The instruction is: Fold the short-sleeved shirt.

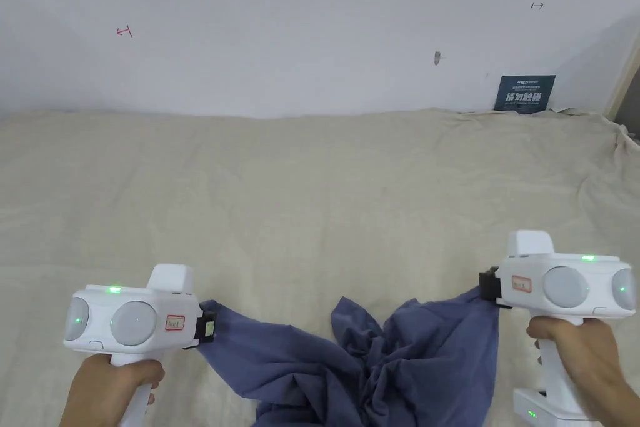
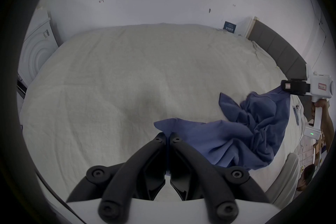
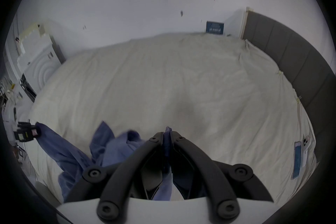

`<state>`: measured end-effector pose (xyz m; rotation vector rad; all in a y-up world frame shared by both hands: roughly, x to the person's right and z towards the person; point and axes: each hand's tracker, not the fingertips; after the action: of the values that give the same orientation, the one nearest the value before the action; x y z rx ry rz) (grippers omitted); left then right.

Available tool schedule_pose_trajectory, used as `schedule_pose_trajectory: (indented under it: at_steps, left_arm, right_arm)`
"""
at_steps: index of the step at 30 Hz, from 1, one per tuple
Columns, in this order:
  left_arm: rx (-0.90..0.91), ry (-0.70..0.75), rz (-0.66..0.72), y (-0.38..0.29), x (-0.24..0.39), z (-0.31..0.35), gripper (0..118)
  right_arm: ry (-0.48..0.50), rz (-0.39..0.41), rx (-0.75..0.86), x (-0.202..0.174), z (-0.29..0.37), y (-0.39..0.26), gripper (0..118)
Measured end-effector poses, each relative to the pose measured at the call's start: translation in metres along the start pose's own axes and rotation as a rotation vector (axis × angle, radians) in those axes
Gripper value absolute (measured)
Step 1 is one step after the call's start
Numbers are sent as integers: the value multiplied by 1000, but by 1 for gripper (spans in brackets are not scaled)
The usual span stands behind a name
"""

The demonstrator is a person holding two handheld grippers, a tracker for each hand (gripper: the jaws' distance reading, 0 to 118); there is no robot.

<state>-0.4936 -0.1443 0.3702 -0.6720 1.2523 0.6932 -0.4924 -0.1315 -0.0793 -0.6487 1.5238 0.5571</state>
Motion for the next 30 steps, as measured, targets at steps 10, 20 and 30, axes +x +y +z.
schedule_pose_trajectory:
  at_steps: [10,20,30]
  left_arm:
    - [214,-2,89,62,-11,67,0]
    - [415,80,128,178,-35,146,0]
    - [592,159,152,290,-53,200,0]
  right_arm:
    - [-21,-19,271,18,102,78,4]
    - [-95,9,442,36,149,188,4]
    - [-149,-9,589,38,176,282,4]
